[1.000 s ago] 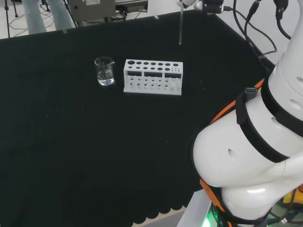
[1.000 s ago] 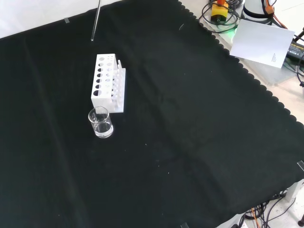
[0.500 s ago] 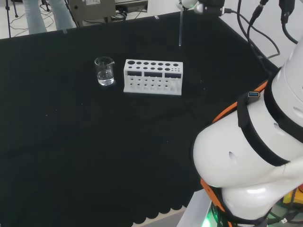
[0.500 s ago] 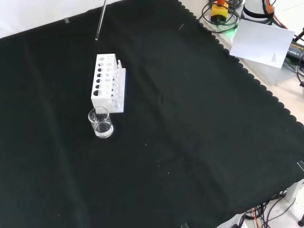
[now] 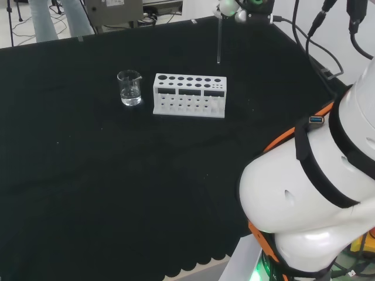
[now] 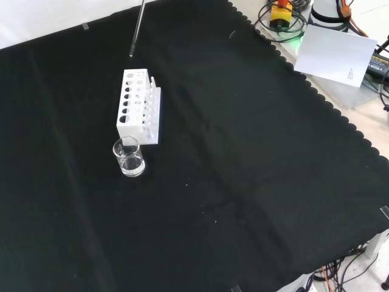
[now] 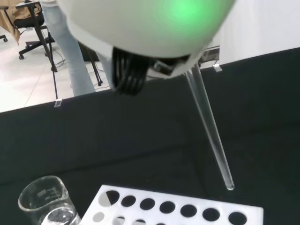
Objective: Put the glass rod back on the white test tube rack.
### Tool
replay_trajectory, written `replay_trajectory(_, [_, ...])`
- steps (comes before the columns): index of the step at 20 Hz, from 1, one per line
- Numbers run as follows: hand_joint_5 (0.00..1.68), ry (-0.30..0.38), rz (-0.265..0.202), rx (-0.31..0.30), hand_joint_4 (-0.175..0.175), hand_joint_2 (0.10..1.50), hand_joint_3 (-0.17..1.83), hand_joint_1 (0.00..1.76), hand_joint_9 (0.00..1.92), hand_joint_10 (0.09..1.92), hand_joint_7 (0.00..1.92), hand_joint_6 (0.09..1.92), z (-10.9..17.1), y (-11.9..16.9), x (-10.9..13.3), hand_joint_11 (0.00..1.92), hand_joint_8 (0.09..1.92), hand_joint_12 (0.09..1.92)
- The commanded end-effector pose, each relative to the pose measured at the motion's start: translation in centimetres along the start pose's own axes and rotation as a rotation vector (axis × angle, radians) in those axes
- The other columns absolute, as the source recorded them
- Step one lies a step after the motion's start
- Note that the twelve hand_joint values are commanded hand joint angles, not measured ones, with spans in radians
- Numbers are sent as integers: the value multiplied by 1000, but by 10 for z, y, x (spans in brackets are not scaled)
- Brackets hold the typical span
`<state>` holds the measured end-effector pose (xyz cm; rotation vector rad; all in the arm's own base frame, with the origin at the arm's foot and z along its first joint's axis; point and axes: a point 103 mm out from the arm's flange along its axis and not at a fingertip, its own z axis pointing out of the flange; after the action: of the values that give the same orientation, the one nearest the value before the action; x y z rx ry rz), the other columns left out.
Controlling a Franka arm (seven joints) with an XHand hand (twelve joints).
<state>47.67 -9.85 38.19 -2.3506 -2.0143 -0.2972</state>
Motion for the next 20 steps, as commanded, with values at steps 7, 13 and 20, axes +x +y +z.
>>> replay_trajectory(7, [1400,36,10,58,-175,441,975,1230,1920,622,1693,597,34,15,-10,1374,848,696])
replay_trajectory(13, [1400,36,27,68,-175,441,975,1230,1920,623,1693,597,40,17,-20,1374,848,696])
replay_trajectory(20, [1400,35,30,69,-175,441,975,1230,1920,622,1693,597,42,17,-22,1375,848,696])
